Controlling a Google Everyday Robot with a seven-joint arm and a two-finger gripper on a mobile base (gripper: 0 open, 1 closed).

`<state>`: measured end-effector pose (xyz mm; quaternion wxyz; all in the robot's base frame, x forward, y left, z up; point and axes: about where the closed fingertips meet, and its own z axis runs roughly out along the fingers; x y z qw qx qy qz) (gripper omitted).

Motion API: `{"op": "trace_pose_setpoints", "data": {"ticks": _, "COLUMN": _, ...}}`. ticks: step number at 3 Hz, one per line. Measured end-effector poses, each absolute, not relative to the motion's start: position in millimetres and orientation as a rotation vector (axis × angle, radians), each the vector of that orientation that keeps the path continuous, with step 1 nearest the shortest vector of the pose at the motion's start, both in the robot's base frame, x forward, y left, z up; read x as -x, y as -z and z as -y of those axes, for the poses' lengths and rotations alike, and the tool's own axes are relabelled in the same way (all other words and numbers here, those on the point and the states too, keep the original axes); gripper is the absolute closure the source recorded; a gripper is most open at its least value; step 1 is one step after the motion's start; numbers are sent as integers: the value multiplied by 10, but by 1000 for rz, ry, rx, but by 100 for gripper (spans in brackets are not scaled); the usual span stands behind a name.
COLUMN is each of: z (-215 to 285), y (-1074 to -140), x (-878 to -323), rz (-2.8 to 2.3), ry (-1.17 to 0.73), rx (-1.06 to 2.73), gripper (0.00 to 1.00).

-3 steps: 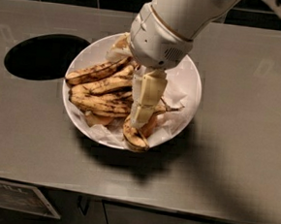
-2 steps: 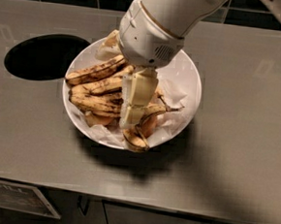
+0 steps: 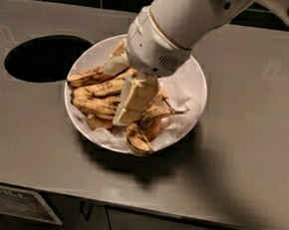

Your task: Pick banana from white bowl

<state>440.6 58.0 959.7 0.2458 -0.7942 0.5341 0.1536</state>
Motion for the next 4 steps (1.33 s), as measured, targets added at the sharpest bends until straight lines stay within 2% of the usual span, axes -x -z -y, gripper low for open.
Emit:
{"op": "trace_pose_setpoints", "data": {"ticks": 1, "z": -439, "y": -9464, "x": -4507, "rz": -1518, "ry": -439, "rx": 2105, "gripper": 26}}
{"op": "trace_pose_setpoints", "data": {"ticks": 2, "z": -381, "y": -9367, "x": -4603, "rz": -1552, "ry": -458, "rx": 2079, "gripper": 28}}
{"op": "trace_pose_setpoints", "data": {"ticks": 3, "z": -471, "y": -9338, "x": -4690, "rz": -1567, "ry": -452, "rx": 2099, "gripper": 34}}
{"op": "trace_pose_setpoints", "data": {"ticks": 4, "z": -513, "y": -9316, "x": -4688, "rz": -1564, "ry": -456, "rx": 2112, "gripper": 34}}
